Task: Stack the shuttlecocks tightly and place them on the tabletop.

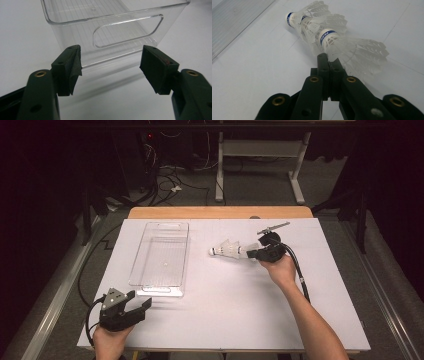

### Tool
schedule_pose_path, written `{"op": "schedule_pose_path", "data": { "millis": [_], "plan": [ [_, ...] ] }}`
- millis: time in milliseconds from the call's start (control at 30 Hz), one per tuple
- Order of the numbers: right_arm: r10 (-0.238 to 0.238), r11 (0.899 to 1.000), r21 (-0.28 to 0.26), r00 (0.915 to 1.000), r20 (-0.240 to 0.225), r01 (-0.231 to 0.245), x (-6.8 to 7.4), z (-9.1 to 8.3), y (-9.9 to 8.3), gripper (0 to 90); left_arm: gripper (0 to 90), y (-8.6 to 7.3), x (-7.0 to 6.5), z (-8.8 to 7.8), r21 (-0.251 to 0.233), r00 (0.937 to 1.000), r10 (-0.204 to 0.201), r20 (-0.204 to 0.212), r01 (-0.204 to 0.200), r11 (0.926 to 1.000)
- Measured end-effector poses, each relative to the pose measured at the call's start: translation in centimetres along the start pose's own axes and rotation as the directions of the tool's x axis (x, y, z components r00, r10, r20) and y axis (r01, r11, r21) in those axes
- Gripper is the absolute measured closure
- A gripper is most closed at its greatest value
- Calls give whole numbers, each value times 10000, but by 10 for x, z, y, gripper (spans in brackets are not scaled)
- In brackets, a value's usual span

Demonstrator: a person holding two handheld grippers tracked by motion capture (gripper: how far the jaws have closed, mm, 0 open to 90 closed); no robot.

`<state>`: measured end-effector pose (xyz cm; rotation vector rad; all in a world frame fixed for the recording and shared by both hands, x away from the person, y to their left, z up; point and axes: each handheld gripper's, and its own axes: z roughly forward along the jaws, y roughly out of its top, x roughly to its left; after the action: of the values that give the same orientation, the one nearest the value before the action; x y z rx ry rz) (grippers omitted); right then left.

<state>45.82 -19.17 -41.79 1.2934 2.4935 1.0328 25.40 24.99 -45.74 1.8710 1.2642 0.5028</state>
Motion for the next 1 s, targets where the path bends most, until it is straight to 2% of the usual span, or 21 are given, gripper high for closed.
{"op": "schedule_pose_path", "data": {
  "millis": [1000],
  "plan": [
    [2, 10000, 15, 9998, -206, -2, 1, 14, 5, 900, 341, -1, 0, 0, 26, 10000, 37, -23, -37, 10000]
  ]
}}
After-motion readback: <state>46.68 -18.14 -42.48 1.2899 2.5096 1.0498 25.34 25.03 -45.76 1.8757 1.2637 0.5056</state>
